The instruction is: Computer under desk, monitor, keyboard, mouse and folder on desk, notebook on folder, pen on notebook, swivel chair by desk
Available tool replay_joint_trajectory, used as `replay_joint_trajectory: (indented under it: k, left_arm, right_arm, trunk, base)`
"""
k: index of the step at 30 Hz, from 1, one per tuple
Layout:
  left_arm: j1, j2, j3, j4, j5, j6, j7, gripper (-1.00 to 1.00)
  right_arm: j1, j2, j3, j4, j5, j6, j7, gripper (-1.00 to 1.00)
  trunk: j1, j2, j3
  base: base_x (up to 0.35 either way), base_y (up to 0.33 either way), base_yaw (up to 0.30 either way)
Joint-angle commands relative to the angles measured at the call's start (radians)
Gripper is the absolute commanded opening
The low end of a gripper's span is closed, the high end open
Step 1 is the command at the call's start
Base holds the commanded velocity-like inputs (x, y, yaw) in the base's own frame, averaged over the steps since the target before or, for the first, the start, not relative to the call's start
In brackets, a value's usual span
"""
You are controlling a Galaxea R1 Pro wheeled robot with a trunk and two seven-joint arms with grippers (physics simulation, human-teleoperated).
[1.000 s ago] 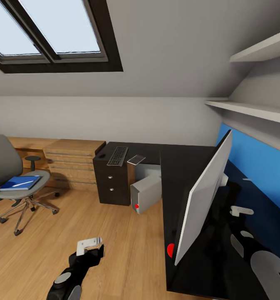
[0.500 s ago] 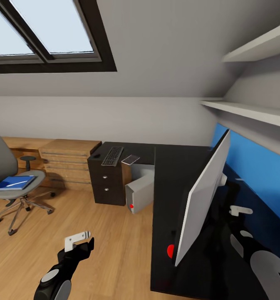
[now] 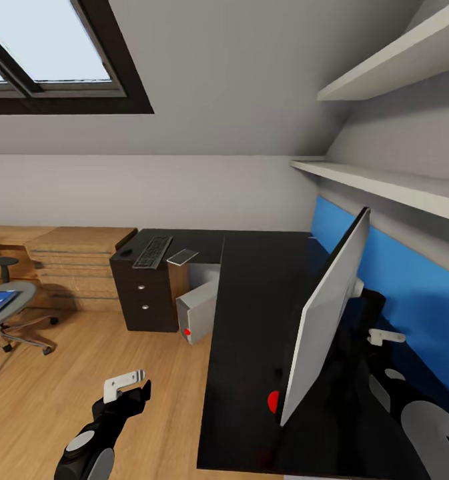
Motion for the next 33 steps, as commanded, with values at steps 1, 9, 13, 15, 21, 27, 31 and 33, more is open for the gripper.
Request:
replay_joint_trajectory:
  k: [1, 9, 13, 15, 21, 27, 31, 33]
  left_arm:
    - [-0.001, 0.001, -0.002, -0.001, 0.010, 0.002, 0.010, 1.00]
    - [-0.001, 0.001, -0.002, -0.001, 0.008, 0.000, 0.010, 1.00]
    - [-0.001, 0.001, -0.002, -0.001, 0.008, -0.001, 0.010, 1.00]
    - [-0.001, 0.001, -0.002, -0.001, 0.008, -0.001, 0.010, 1.00]
    - [-0.001, 0.001, -0.002, 0.000, 0.008, -0.001, 0.010, 1.00]
    - [-0.001, 0.001, -0.002, 0.001, 0.008, 0.002, 0.010, 1.00]
    - [-0.001, 0.001, -0.002, 0.001, 0.008, 0.002, 0.010, 1.00]
    - [-0.001, 0.001, -0.002, 0.001, 0.008, 0.002, 0.010, 1.00]
  right_arm:
    - [-0.001, 0.000, -0.001, 0.003, 0.000, -0.004, 0.000, -1.00]
    - [-0.001, 0.000, -0.001, 0.003, 0.000, -0.003, -0.002, -1.00]
    - [-0.001, 0.000, -0.001, 0.003, 0.000, -0.003, -0.002, -1.00]
    - [-0.001, 0.000, -0.001, 0.003, 0.000, -0.003, -0.002, -1.00]
    - [-0.001, 0.000, -0.001, 0.003, 0.000, -0.003, -0.002, -1.00]
    - [-0.001, 0.000, -0.001, 0.003, 0.000, -0.003, -0.002, -1.00]
    - [-0.001, 0.000, -0.001, 0.003, 0.000, -0.003, -0.002, -1.00]
    - [-0.001, 0.000, -0.001, 0.003, 0.000, -0.003, -0.002, -1.00]
  trunk:
    - [0.000, -0.001, -0.001]
    - [0.000, -0.001, -0.001]
    - [0.000, -0.001, -0.001]
    - [0.000, -0.001, -0.001]
    - [0.000, -0.001, -0.001]
    - [0.000, -0.001, -0.001]
    - [0.000, -0.001, -0.001]
    - [0.000, -0.001, -0.001]
  base:
    - [0.026, -0.023, -0.044]
    - [0.119, -0.095, -0.009]
    - [0.203, -0.229, 0.000]
    - [0.205, -0.234, 0.000]
    - [0.191, -0.196, 0.000]
    - [0.050, -0.046, 0.000]
    - [0.007, -0.007, 0.000]
    - [0.002, -0.002, 0.000]
